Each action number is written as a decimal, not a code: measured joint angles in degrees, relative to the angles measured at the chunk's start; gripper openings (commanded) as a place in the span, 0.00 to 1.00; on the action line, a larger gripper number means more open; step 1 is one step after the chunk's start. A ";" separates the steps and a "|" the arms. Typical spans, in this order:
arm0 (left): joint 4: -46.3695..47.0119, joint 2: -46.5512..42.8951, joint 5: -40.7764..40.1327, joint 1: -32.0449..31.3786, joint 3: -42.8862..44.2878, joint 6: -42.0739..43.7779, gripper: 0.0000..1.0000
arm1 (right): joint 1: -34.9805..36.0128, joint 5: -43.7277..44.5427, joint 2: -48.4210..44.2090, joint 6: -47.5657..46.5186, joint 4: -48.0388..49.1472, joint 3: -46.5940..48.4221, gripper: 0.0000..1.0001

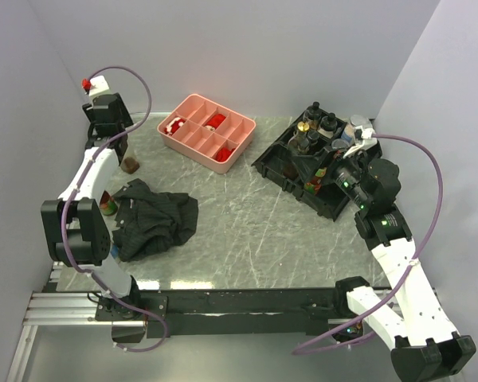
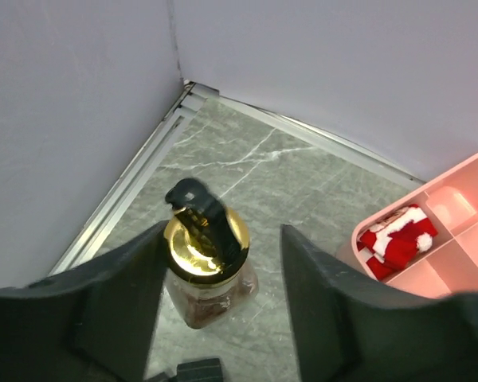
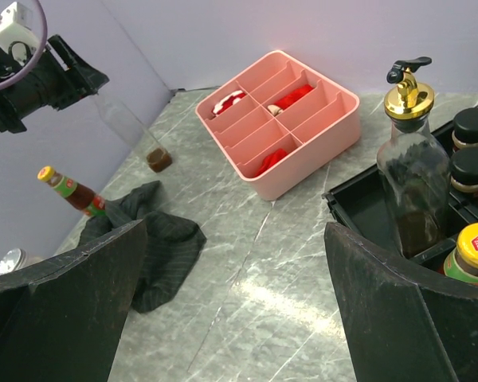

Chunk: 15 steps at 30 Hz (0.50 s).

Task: Organize the condiment bottles
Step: Pick up the bottle from the corner of the board.

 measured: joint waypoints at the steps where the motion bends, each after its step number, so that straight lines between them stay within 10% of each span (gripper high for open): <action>1: 0.20 0.20 0.28 0.02 0.11 0.09 0.48 | 0.00 0.04 0.00 -0.02 -0.02 0.00 1.00; 9: 0.74 0.66 2.56 0.07 0.26 -0.15 0.06 | 0.00 1.49 -1.60 -0.79 -0.46 0.00 1.00; 15: -2.27 -1.11 2.64 -1.11 0.22 -0.17 0.01 | 0.00 1.70 -2.25 -1.90 -0.57 0.00 1.00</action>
